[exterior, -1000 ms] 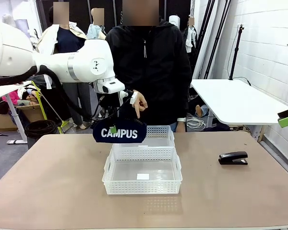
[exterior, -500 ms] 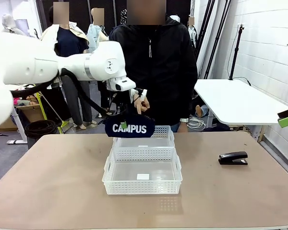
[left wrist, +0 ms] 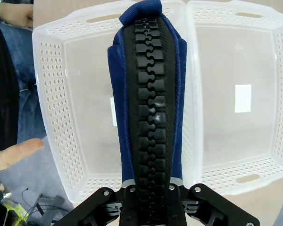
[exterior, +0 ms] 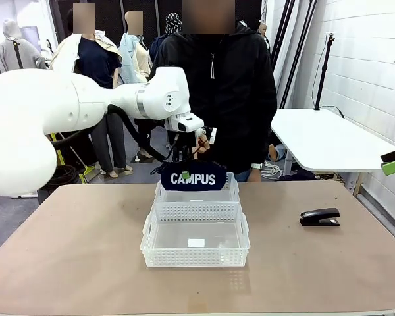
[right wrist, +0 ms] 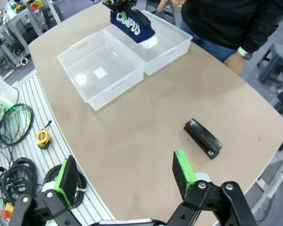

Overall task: Distribute items into two baskets.
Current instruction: Place the picked Pencil pouch into the Organizing basket as instructed by the person.

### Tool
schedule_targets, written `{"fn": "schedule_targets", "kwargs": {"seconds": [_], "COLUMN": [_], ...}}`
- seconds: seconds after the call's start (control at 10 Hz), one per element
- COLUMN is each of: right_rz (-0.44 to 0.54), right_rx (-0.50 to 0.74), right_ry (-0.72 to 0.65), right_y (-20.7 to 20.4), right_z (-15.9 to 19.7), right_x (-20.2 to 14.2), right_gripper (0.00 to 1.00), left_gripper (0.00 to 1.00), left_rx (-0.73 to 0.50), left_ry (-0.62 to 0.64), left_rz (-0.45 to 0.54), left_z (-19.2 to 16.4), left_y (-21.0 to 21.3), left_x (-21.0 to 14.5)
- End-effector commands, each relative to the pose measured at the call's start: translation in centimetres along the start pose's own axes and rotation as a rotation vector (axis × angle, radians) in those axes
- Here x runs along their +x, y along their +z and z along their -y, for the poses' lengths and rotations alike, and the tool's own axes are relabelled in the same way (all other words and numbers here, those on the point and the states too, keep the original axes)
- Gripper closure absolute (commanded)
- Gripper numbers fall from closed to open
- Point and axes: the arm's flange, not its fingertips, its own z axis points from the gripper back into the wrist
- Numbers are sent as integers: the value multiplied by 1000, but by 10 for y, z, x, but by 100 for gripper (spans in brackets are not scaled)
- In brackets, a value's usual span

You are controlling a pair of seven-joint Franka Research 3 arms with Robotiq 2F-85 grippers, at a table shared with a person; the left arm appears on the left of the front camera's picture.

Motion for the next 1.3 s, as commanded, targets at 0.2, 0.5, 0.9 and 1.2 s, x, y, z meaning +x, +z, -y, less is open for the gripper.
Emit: {"fn": "schedule_targets", "kwargs": {"seconds": [0.2,0.5,0.9,1.2], "right_rz": [23,23,23,23], "right_rx": [9,9,9,9], "right_ry": [8,8,8,8], "right_y": [-1,-1,-1,-1], "right_z": [1,1,1,1], "right_x": [1,1,1,1], "right_gripper": [0,0,0,0], "left_gripper": [100,100,100,89], "left_rx": [10,-6,-50,-54], "left_ry": [32,17,-2,-9], "left_rz": [-32,-24,-28,-25], "left_z": [-46,-55,-46,-47], "left_y": [-21,-55,-83,-80], "left_x": [15,17,23,22]}}
